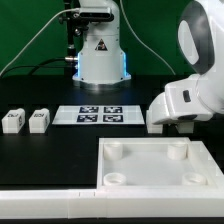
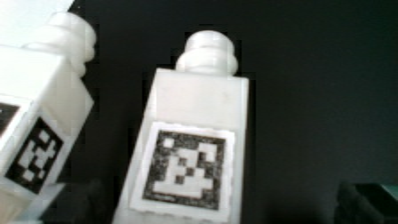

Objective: Assemble one leg

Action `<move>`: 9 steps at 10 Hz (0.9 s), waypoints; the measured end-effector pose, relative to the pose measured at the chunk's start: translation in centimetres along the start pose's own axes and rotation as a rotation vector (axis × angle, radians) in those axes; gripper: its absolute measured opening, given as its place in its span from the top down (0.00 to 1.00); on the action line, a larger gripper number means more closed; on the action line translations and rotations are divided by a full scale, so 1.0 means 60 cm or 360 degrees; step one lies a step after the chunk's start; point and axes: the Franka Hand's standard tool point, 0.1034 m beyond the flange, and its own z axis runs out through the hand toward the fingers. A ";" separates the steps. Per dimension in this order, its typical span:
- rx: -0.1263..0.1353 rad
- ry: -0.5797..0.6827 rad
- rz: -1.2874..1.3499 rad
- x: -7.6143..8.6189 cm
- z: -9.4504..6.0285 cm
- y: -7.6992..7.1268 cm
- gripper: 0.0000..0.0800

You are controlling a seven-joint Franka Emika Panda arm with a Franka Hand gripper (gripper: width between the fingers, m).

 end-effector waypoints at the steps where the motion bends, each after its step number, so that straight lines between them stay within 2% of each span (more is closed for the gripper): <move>1: 0.0000 0.0000 0.0000 0.000 0.000 0.000 0.19; 2: 0.0000 0.0000 0.0000 0.000 0.000 0.000 0.30; 3: 0.0000 0.0000 0.0000 0.000 0.000 0.000 0.55; 4: 0.0000 0.0000 0.0000 0.000 0.000 0.000 0.55; 5: 0.0000 0.0000 0.0000 0.000 0.000 0.000 0.64; 9: 0.0000 0.0000 0.0000 0.000 0.000 0.000 0.64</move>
Offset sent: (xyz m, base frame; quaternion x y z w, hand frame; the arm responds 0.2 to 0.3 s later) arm 0.0000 0.0000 0.0000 0.0000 0.0000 0.0000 1.0000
